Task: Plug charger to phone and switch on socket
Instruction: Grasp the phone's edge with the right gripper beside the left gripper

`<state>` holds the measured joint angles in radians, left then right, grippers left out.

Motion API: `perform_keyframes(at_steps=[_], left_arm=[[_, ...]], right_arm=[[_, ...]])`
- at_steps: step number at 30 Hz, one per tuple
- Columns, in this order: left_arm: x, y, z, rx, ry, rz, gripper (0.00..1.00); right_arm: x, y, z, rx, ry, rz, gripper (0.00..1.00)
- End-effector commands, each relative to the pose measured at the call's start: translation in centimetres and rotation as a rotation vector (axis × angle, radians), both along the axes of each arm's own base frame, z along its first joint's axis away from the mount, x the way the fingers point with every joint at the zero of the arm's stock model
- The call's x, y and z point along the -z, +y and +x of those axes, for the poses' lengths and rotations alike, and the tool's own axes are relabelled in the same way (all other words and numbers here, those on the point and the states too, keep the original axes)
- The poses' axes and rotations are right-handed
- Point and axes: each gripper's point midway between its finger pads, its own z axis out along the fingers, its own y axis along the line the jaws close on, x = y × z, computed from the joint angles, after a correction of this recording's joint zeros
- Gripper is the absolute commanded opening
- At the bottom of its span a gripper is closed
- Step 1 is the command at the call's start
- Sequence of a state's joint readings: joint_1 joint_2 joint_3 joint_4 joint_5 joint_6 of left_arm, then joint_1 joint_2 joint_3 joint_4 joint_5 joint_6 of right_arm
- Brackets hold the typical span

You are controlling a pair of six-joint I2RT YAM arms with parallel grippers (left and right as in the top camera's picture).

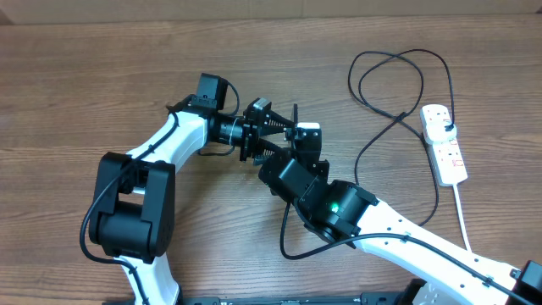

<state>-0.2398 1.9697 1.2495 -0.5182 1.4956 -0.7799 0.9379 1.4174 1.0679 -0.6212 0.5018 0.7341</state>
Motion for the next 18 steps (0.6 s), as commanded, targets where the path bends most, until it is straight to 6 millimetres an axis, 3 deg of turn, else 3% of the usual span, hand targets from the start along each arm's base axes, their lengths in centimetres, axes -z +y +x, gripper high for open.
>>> perform_keyframes(at_steps=[1, 18], left_arm=[[-0.46, 0.16, -0.08, 0.008, 0.016, -0.035, 0.45], [-0.46, 0.16, -0.08, 0.008, 0.017, -0.035, 0.45]], right_arm=[[-1.43, 0.77, 0.35, -0.002, -0.025, 0.034, 0.25], [-1.56, 0.90, 0.44, -0.003, -0.030, 0.042, 0.09]])
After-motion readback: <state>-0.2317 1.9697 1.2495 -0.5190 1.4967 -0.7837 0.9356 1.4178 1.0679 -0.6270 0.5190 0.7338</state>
